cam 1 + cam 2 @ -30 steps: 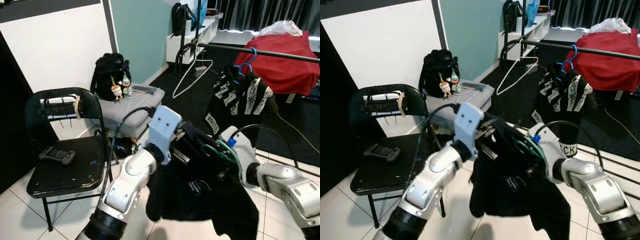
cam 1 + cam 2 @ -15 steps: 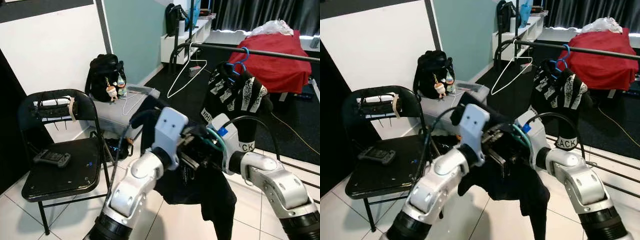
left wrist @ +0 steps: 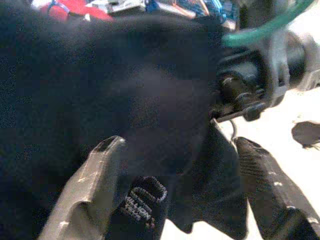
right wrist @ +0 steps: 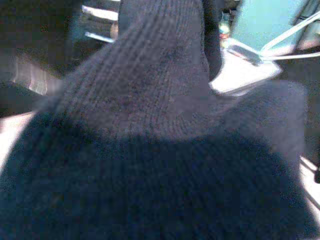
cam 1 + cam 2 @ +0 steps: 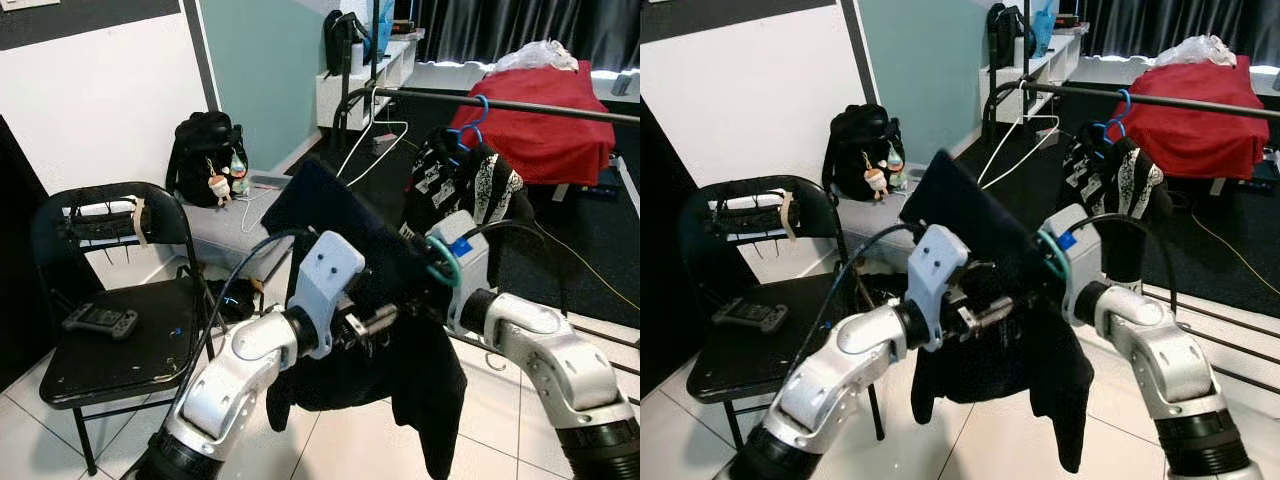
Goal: Hang hanger
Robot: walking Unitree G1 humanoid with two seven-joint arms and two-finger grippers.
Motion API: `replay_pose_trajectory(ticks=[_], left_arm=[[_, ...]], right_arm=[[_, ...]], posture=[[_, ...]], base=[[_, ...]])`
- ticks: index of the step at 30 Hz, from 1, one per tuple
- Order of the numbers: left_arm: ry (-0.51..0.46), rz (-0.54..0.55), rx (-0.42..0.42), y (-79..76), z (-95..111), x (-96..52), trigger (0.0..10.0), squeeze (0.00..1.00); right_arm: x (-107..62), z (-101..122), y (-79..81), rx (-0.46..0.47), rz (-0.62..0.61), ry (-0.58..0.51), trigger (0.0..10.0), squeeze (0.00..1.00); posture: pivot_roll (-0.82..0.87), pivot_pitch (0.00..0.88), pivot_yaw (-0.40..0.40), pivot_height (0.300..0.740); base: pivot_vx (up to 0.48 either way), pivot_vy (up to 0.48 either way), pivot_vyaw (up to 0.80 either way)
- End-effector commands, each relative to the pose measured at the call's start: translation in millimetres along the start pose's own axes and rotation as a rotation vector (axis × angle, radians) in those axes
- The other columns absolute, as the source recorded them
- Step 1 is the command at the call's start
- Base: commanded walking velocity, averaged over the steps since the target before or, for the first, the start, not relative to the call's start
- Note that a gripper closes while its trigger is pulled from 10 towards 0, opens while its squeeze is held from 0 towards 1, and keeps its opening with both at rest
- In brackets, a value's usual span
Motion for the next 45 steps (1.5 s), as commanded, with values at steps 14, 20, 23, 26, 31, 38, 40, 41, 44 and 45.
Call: replay_pose_trajectory(ticks=[14, 20, 23, 26, 31, 38, 40, 41, 44, 45], left_arm=[[-0.258, -0.027, 0.156, 40.3, 111, -41.6, 10.0, 1.0], [-0.174, -0.151, 0.214, 24.2, 105, -40.5, 10.0, 0.0], [-0.044, -0.3, 0.273, 4.6, 88, -41.8, 10.0, 0.0], [0.123, -0.433, 0.305, -10.8, 61, -47.8, 10.0, 0.0], [0.338, -0.585, 0.332, -25.7, 23, -58.2, 10.0, 0.0], [0.446, -0.575, 0.383, -19.8, 7, -56.2, 10.0, 0.0], [0.457, -0.557, 0.389, -16.7, 6, -54.5, 10.0, 0.0], [0.457, -0.557, 0.389, -16.7, 6, -54.5, 10.0, 0.0], [0.488, -0.529, 0.385, -12.5, -1, -52.5, 10.0, 0.0], [0.503, -0.527, 0.38, -12.4, -5, -52.9, 10.0, 0.0]], right_arm=[[-84.4, -21, 34.5, 0.163, 0.447, 0.008, 10.0, 0.0], [-95.9, -25, 46.6, 0.166, 0.556, 0.059, 10.0, 0.0], [-103.5, -30, 55.5, 0.139, 0.64, 0.124, 10.0, 0.0], [-106.2, -34, 57.6, 0.089, 0.674, 0.179, 10.0, 0.0], [-104.0, -36, 63.3, 0.0, 0.717, 0.241, 10.0, 0.0], [-101.2, -26, 64.7, -0.057, 0.745, 0.235, 10.0, 0.0], [-101.1, -24, 65.2, -0.068, 0.751, 0.232, 10.0, 0.0], [-101.1, -24, 65.2, -0.068, 0.751, 0.232, 10.0, 0.0], [-100.7, -19, 67.5, -0.096, 0.766, 0.224, 10.0, 0.0], [-100.6, -17, 68.3, -0.105, 0.77, 0.221, 10.0, 0.0]], posture=[[-0.21, 0.0, 0.049, 0.74], [-0.22, 0.0, 0.055, 0.74], [-0.22, 0.0, 0.056, 0.74], [-0.22, 0.0, 0.058, 0.74], [-0.22, 0.0, 0.06, 0.74], [-0.21, 0.0, 0.06, 0.74], [-0.21, 0.0, 0.06, 0.74], [-0.21, 0.0, 0.06, 0.74], [-0.21, 0.0, 0.061, 0.74], [-0.21, 0.0, 0.062, 0.74]], base=[[0.0, 0.0, 0.0], [0.0, 0.0, 0.0], [0.0, 0.0, 0.0], [0.0, 0.0, 0.0], [0.0, 0.0, 0.0], [0.0, 0.0, 0.0], [0.0, 0.0, 0.0], [0.0, 0.0, 0.0], [0.0, 0.0, 0.0], [0.0, 0.0, 0.0]])
Point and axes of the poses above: a point about 5 cm out from each wrist's last joint towards the gripper, its own x axis pointing out of the wrist towards the gripper, its own z axis along the axis of the wrist's last joint, y = z × x, the point moved 5 cm from there along x, pointing out of the wrist towards the gripper, and after that the axes turned 10 degrees about -x, right-handed, at the moved point
